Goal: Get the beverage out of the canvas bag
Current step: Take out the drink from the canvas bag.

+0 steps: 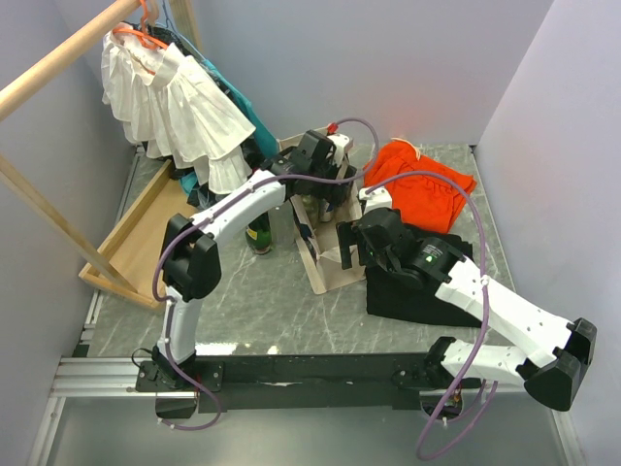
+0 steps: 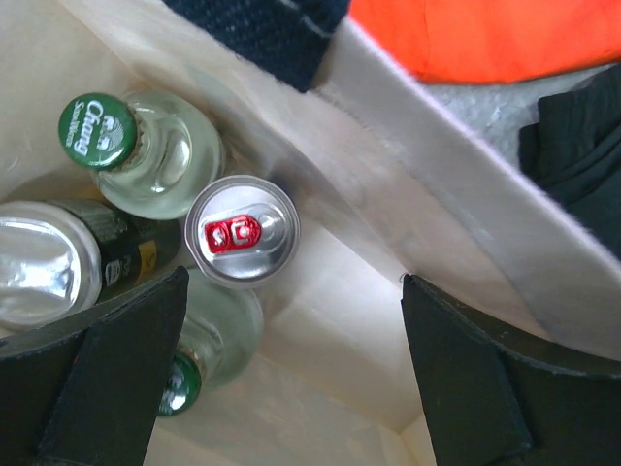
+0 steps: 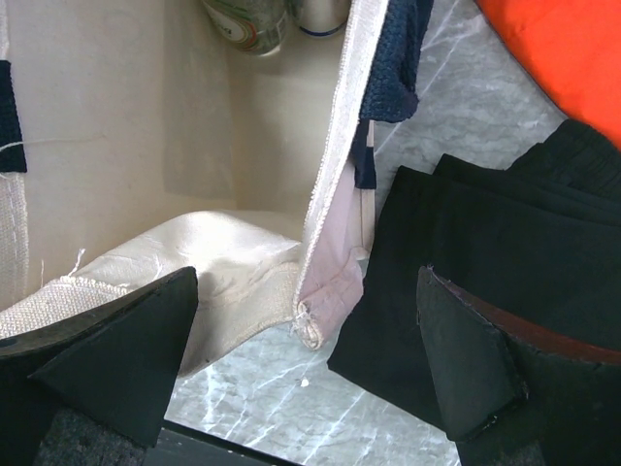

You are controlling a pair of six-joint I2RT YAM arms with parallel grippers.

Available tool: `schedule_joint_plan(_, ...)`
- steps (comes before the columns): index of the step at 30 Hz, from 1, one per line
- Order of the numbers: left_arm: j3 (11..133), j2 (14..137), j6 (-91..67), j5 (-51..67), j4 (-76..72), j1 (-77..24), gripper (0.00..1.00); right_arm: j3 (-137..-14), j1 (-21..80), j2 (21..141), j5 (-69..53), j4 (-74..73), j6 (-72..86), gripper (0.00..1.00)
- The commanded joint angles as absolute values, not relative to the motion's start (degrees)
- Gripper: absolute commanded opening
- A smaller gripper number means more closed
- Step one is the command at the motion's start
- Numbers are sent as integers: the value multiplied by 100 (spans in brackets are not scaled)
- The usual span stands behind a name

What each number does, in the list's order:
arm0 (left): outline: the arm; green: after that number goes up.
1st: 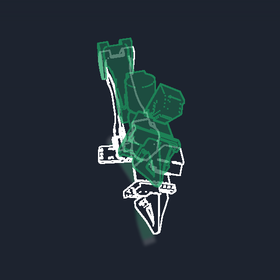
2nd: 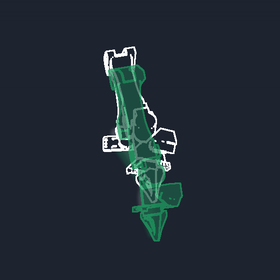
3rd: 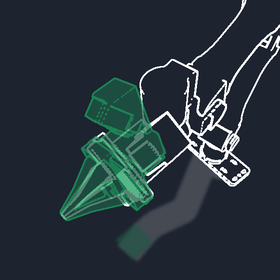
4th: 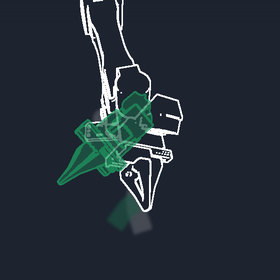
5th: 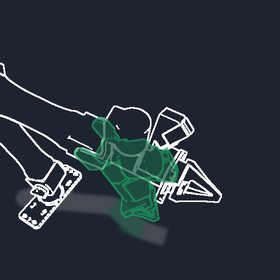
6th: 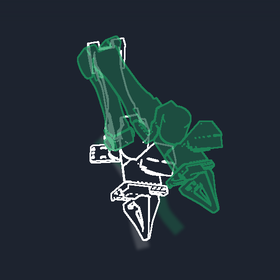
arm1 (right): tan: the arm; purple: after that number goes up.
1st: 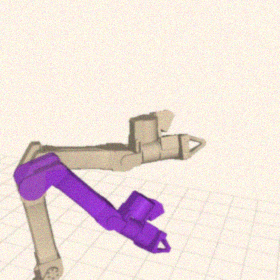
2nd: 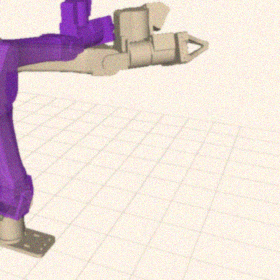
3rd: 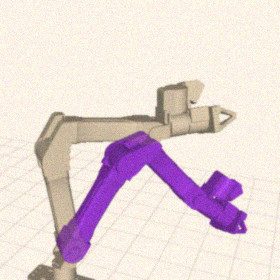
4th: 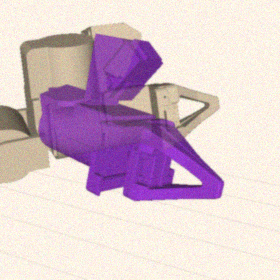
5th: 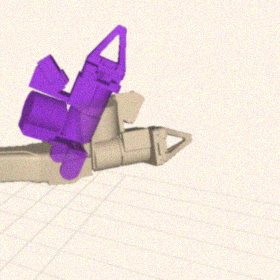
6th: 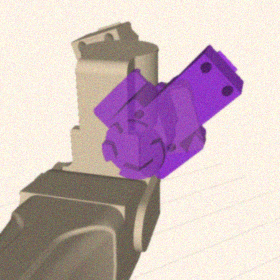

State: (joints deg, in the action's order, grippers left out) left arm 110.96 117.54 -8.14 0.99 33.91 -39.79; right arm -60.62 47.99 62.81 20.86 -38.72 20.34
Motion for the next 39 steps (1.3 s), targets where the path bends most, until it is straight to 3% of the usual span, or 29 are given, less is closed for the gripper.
schedule_joint_plan(1, 11470, 11874, -528, 18, 3366, -3982, 96, -5933, 4834, 6267, 1855, -4043, 2013, 100)
schedule_joint_plan(39, 12032, 12621, -501, -70, 3436, -3894, 99, -5871, 4834, 6372, 1881, -3955, 1969, 100)
